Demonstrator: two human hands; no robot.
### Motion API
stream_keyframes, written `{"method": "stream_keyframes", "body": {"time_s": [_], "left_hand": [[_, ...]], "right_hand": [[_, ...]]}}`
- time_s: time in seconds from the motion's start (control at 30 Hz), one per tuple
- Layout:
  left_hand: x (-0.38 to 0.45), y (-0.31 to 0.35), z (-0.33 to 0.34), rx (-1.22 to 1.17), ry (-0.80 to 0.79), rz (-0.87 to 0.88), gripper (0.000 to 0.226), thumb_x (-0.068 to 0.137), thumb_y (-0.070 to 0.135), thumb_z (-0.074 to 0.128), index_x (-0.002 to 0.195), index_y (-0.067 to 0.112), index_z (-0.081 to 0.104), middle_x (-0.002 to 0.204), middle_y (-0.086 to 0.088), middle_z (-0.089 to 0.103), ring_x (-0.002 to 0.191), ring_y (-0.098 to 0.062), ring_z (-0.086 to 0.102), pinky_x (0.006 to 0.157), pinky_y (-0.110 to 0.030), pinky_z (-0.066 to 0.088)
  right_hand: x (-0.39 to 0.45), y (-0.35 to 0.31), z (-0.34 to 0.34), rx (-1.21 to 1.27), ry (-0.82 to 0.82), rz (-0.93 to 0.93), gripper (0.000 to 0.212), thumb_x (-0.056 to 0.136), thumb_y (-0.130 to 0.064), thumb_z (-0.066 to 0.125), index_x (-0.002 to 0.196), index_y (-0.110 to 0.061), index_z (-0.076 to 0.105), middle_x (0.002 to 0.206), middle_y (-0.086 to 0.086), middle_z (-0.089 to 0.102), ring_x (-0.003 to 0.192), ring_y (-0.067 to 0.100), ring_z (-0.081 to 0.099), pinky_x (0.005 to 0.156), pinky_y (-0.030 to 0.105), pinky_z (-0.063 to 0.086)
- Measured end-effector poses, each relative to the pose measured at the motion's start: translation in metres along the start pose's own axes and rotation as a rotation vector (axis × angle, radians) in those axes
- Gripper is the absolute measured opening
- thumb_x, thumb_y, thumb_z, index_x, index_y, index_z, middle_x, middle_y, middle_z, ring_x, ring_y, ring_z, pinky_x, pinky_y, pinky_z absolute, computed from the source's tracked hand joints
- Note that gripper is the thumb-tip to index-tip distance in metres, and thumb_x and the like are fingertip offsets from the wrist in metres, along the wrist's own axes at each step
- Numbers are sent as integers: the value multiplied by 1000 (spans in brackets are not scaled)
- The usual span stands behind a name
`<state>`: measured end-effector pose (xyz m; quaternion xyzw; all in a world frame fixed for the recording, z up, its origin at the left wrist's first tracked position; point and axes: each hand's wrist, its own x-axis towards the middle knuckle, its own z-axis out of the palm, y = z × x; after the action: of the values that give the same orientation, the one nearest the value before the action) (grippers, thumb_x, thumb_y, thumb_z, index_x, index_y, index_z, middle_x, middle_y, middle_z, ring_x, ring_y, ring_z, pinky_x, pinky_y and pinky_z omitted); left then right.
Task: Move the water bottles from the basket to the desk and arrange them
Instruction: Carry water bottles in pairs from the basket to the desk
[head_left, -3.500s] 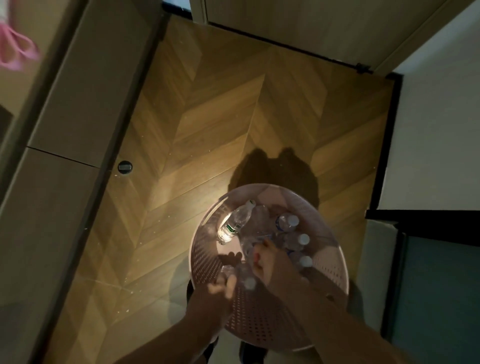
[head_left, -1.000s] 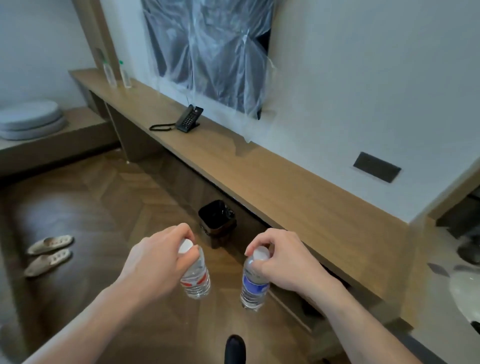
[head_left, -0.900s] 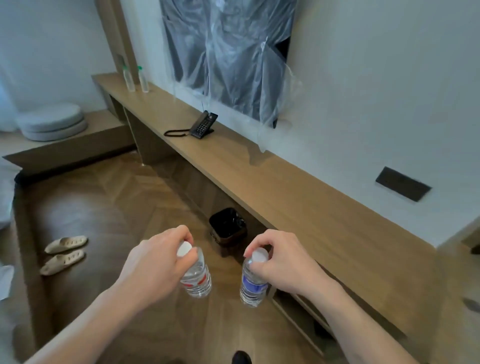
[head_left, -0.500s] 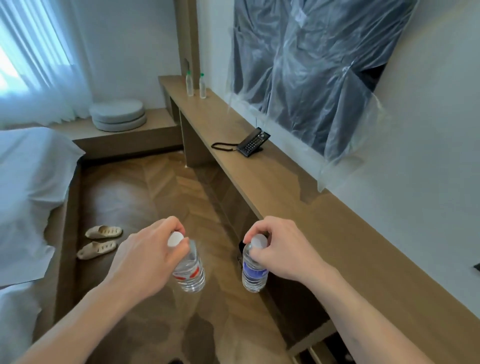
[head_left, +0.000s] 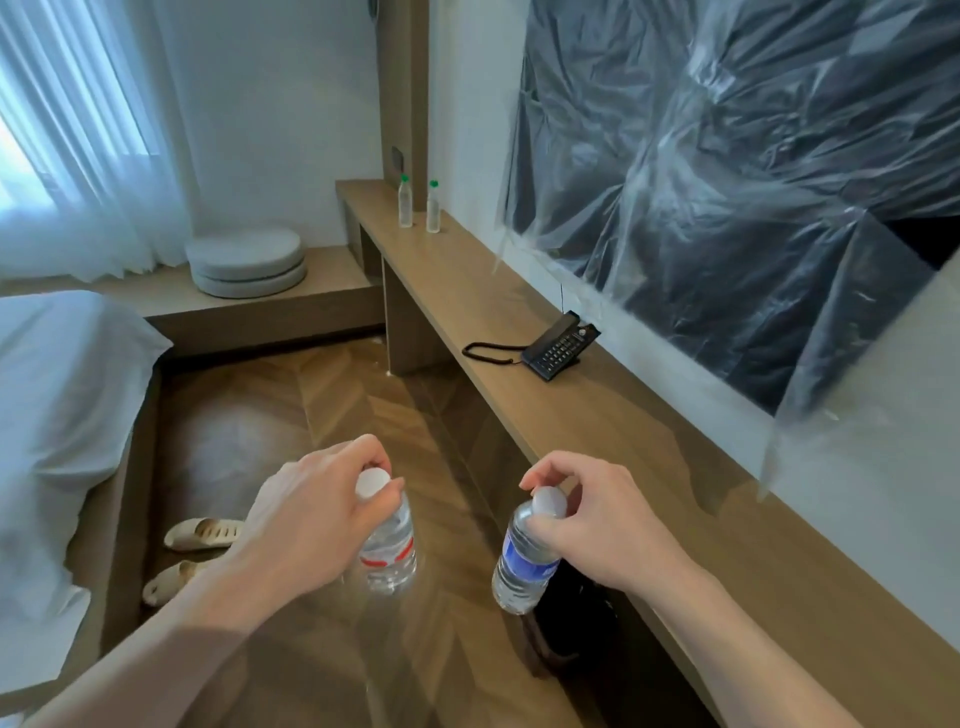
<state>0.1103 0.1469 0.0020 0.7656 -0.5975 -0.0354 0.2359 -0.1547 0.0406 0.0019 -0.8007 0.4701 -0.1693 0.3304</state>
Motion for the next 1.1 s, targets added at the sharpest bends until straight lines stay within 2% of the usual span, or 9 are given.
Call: {"method": "stream_keyframes", "body": {"time_s": [0.17, 0.3, 0.5, 0.7, 0.83, 0.93, 1.03, 1.1], "left_hand": [[78, -32, -4, -25, 3, 18, 23, 95, 55, 59, 88, 34, 55, 81, 21, 62, 72, -6, 59, 57, -22, 37], [146, -57, 1, -69, -5, 24, 25, 96, 57, 59, 86, 34, 57, 79, 19, 64, 71, -8, 61, 57, -23, 40], [242, -96, 32, -97, -50, -61, 27, 93, 59, 63, 85, 34, 61, 74, 19, 66, 68, -6, 62, 55, -16, 38], [353, -143, 51, -46, -91, -116, 29, 90, 66, 58, 87, 37, 58, 76, 21, 66, 69, -5, 64, 59, -32, 58], [421, -178, 49, -55, -23, -144, 29, 88, 68, 55, 90, 40, 56, 78, 20, 66, 71, -5, 64, 62, -38, 59], [468, -211, 45, -71, 7, -172, 35, 86, 72, 52, 91, 38, 56, 81, 19, 66, 74, -7, 65, 63, -39, 60], [514, -246, 41, -73, 43, -202, 44, 83, 79, 46, 89, 37, 58, 80, 18, 67, 72, -7, 67, 61, -37, 62], [548, -267, 38, -80, 31, -217, 40, 84, 74, 51, 87, 36, 61, 78, 18, 67, 70, -7, 66, 61, -34, 61]], "right_hand": [[67, -14, 8, 36, 53, 31, 21, 81, -29, 78, 96, -40, 69, 100, -23, 67, 85, 1, 64, 58, 14, 49], [132, -19, 8, 55, 60, 45, 23, 78, -29, 79, 96, -38, 70, 97, -19, 69, 83, 3, 66, 59, 14, 52], [240, -10, 22, 64, 33, 52, 26, 77, -28, 79, 98, -40, 68, 97, -17, 68, 83, 9, 66, 60, 19, 57], [381, -4, 27, 50, -43, 61, 35, 78, -33, 83, 104, -45, 64, 100, -21, 64, 87, 6, 64, 67, 23, 60], [479, -20, 19, 48, -90, 11, 36, 79, -35, 84, 107, -45, 64, 102, -20, 66, 87, 7, 68, 73, 26, 64], [544, -39, 21, 25, -100, -12, 38, 79, -34, 86, 107, -45, 64, 102, -19, 66, 90, 13, 70, 75, 32, 66], [604, -57, 27, 10, -106, -33, 36, 79, -33, 87, 106, -44, 65, 101, -21, 66, 86, 15, 69, 71, 31, 66], [643, -68, 33, 7, -92, -27, 34, 78, -31, 86, 103, -42, 66, 99, -21, 67, 83, 15, 68, 68, 31, 65]]}}
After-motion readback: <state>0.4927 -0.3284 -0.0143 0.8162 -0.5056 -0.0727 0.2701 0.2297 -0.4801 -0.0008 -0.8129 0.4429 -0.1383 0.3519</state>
